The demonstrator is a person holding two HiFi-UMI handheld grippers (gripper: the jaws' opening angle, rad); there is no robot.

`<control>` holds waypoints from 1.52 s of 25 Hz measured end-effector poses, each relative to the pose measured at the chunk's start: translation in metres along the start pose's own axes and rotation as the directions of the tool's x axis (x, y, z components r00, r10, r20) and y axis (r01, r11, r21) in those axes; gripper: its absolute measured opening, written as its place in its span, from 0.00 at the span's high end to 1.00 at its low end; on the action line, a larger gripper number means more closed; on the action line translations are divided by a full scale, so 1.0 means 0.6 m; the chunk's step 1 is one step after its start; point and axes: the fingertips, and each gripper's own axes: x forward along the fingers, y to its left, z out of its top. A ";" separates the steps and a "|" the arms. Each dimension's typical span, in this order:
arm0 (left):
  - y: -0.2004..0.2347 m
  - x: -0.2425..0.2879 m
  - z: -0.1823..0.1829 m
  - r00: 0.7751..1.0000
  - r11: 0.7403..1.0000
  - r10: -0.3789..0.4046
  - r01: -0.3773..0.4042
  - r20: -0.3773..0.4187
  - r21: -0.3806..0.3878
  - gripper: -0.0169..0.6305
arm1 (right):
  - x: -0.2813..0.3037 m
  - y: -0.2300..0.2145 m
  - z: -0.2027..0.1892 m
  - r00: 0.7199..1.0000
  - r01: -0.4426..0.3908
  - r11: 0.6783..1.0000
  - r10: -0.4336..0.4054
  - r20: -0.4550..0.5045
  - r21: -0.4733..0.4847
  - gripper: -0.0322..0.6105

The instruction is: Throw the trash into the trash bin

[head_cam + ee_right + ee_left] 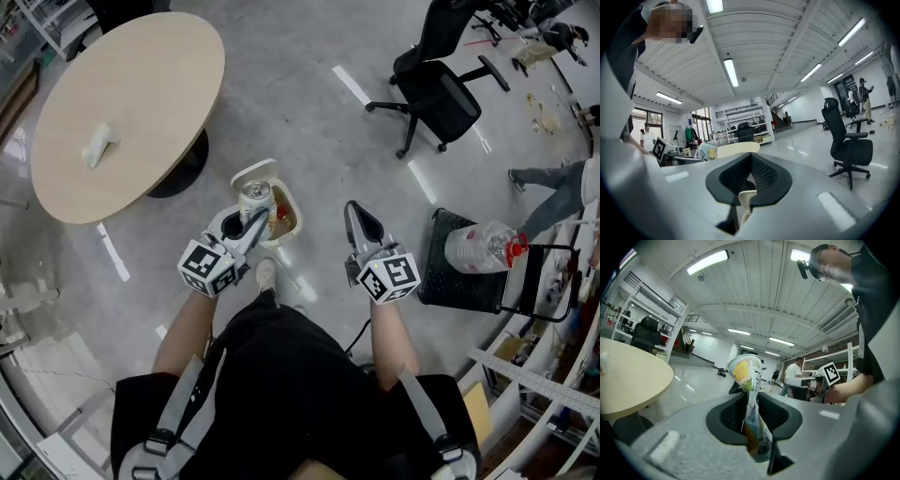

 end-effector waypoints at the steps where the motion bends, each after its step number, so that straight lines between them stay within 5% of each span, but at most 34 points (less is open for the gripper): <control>1: 0.007 0.006 -0.002 1.000 1.000 -0.003 0.003 -0.010 -0.001 0.85 | 0.007 -0.002 -0.001 1.000 0.004 1.000 -0.004 -0.006 0.002 0.94; 11: 0.063 0.056 -0.123 0.981 0.999 0.007 -0.014 -0.194 -0.035 0.85 | 0.058 -0.038 -0.111 0.990 0.073 0.997 -0.068 -0.127 0.034 0.94; 23: 0.103 0.083 -0.328 0.922 0.987 0.004 -0.065 -0.388 -0.145 0.85 | 0.085 -0.033 -0.348 0.926 0.108 0.986 -0.052 -0.374 0.130 0.94; 31: 0.137 0.097 -0.415 0.886 0.931 0.017 -0.183 -0.463 -0.315 0.85 | 0.096 -0.006 -0.391 0.901 0.098 0.984 -0.023 -0.434 0.150 0.94; 38: 0.165 0.125 -0.496 0.815 0.944 0.067 -0.238 -0.576 -0.227 0.84 | 0.073 -0.022 -0.401 0.887 0.124 0.981 -0.042 -0.461 0.150 0.94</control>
